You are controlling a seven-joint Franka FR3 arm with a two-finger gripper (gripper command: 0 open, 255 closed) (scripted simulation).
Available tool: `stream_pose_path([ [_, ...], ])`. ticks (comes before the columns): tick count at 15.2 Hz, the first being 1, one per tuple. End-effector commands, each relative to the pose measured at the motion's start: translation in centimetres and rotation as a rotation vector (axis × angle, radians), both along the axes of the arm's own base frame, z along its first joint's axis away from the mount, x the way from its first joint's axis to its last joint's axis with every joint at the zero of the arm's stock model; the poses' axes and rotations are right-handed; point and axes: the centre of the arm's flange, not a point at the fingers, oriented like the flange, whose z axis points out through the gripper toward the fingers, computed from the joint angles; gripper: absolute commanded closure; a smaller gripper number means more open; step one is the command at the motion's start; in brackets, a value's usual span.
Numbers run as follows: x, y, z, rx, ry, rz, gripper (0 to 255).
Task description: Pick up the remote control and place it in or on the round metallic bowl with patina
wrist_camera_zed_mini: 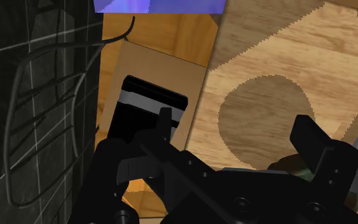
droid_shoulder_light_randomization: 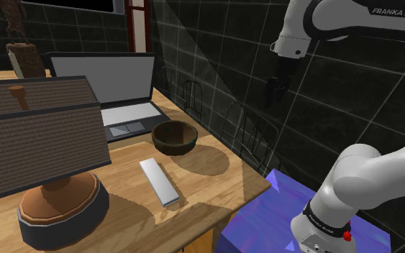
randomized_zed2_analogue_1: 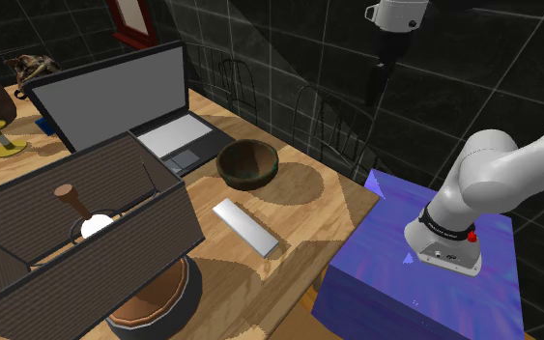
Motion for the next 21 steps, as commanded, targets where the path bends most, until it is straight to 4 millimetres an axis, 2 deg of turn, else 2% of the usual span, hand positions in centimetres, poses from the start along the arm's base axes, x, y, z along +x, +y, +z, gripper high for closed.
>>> stream_pose_path([
  [1,0.0,0.0,0.0,0.0,0.0,0.0,0],
  [21,10.4,21.1,-12.5,-0.022,-0.016,0.002,0],
])
